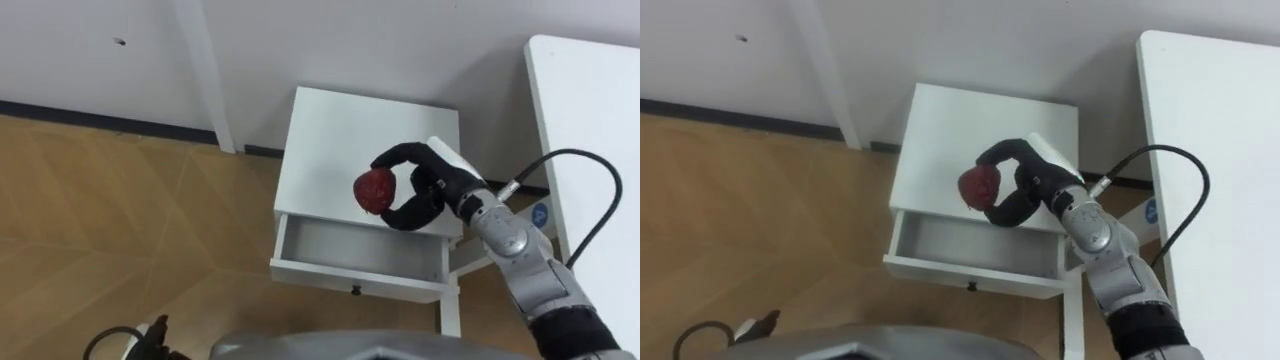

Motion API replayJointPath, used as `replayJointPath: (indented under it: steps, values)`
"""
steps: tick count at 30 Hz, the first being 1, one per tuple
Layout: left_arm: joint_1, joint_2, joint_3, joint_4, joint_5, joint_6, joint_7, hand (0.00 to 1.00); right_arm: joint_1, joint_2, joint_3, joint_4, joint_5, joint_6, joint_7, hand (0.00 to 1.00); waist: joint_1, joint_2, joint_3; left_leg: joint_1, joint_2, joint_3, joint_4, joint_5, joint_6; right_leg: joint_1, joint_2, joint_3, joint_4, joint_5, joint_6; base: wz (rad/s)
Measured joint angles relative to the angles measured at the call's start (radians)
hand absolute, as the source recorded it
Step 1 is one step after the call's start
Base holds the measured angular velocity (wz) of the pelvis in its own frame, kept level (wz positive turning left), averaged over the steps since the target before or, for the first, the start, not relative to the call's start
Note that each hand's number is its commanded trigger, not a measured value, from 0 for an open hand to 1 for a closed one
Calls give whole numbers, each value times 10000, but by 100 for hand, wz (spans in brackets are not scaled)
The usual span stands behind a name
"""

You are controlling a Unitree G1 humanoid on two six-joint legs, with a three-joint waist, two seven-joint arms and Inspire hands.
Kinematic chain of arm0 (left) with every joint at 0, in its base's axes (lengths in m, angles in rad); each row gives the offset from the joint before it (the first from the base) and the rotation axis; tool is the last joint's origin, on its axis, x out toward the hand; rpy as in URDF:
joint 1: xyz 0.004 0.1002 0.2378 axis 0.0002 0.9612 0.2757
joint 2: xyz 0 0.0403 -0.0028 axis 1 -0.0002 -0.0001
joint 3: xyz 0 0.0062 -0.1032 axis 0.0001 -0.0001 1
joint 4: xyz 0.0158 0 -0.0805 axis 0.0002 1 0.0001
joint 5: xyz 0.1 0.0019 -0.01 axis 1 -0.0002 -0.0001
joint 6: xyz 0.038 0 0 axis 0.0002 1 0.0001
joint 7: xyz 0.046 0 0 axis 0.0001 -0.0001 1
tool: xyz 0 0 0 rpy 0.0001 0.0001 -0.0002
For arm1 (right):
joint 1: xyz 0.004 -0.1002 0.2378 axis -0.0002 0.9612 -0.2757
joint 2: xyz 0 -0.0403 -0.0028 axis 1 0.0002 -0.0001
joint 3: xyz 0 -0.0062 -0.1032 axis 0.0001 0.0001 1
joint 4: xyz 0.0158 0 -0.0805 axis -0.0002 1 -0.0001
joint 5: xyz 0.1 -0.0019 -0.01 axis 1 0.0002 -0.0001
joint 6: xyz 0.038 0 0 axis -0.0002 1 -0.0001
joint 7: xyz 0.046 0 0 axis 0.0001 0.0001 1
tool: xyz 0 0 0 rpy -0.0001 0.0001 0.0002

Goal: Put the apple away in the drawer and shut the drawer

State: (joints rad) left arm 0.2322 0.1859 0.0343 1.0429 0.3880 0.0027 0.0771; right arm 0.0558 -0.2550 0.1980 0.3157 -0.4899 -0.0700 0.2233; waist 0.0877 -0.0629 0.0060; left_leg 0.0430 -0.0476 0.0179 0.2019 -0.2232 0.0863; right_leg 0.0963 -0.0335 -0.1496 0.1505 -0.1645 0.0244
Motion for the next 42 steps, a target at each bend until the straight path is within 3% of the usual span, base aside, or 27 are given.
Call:
replayJointPath:
  steps: [1,3,10,34,39,42]
  values:
    - [-1,-10,0,0,-2,1,1,0,29,0,81,-108,-191,70,4,29,6,-6,4,-14,1,-15,15,0,0,0,0,-33,0,0,0,3]
    - [-17,-39,0,-2,-1,9,2,0,40,19,195,-115,-301,70,43,0,14,-8,2,-16,2,10,29,0,-1,1,0,-59,0,0,0,2]
    - [-46,-152,5,1,-5,40,1,0,391,196,258,-78,-443,70,197,0,48,6,10,-17,-2,-9,48,0,-1,9,-12,-171,-1,0,0,2]
    - [-229,-174,8,369,-31,44,15,0,459,221,127,839,-117,72,335,0,-70,70,61,-18,-1,-55,7,0,0,18,-11,-181,-3,0,0,0]
    - [-99,-165,17,363,-3,48,94,0,436,259,-129,2365,952,25,-269,0,-230,26,-19,24,-43,-252,47,2,3,129,-67,-469,-2,0,0,9]
    - [127,-175,270,377,-28,20,238,0,451,573,-1148,4081,1313,-104,-731,0,-341,65,-39,168,-45,-235,82,1,6,284,-138,-474,-1,0,1,8]
